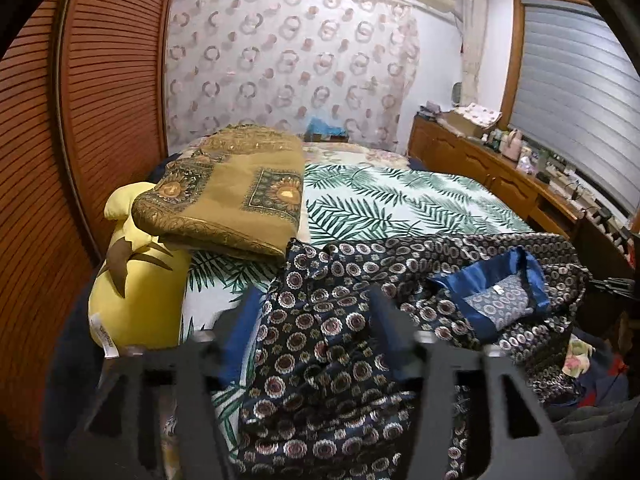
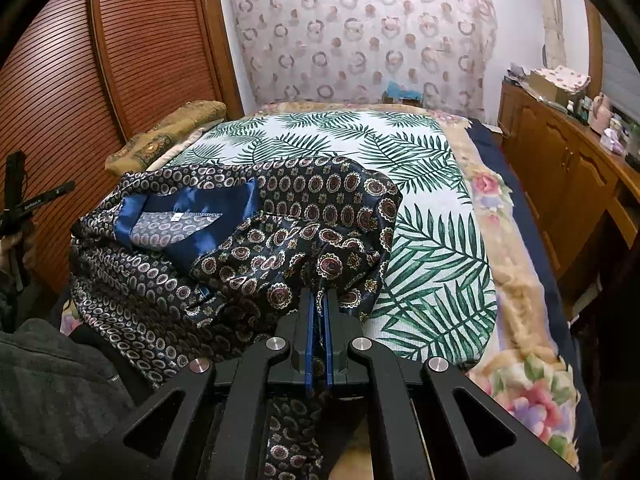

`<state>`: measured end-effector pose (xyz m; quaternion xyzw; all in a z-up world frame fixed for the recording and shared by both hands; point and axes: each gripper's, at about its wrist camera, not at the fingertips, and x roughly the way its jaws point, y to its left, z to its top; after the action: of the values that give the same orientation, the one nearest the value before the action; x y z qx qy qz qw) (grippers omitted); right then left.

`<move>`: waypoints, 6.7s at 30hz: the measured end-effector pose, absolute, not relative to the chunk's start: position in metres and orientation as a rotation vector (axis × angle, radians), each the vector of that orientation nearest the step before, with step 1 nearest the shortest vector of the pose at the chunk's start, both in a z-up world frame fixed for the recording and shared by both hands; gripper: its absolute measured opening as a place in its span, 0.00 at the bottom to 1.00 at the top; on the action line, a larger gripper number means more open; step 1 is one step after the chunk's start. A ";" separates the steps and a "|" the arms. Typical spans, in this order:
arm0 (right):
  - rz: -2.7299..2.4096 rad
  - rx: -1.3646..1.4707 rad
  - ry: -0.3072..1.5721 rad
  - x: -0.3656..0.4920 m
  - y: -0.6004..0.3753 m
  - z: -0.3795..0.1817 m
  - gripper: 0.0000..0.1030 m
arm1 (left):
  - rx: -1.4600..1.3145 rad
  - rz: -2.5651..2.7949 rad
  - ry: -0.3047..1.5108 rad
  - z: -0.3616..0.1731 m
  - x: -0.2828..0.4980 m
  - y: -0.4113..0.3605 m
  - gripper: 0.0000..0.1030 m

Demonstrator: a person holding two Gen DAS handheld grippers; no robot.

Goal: Fold small clothes

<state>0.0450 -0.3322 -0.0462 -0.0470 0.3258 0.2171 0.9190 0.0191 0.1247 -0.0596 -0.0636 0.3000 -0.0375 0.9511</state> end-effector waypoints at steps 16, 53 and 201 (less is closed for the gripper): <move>0.387 -0.132 0.575 0.060 -0.331 -0.020 0.52 | -0.112 -0.082 0.700 -0.078 0.085 0.130 0.73; 0.422 -0.075 0.799 0.188 -0.302 -0.076 0.33 | -0.152 -0.192 0.837 -0.117 0.122 0.124 0.15; 0.127 -0.087 0.768 0.204 -0.326 -0.054 0.61 | -0.019 -0.232 0.784 -0.086 0.159 0.041 0.90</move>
<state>0.2036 -0.3259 -0.0542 -0.0424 0.3744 0.0617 0.9242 0.1586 0.0412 -0.0857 -0.0093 0.3812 -0.1127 0.9176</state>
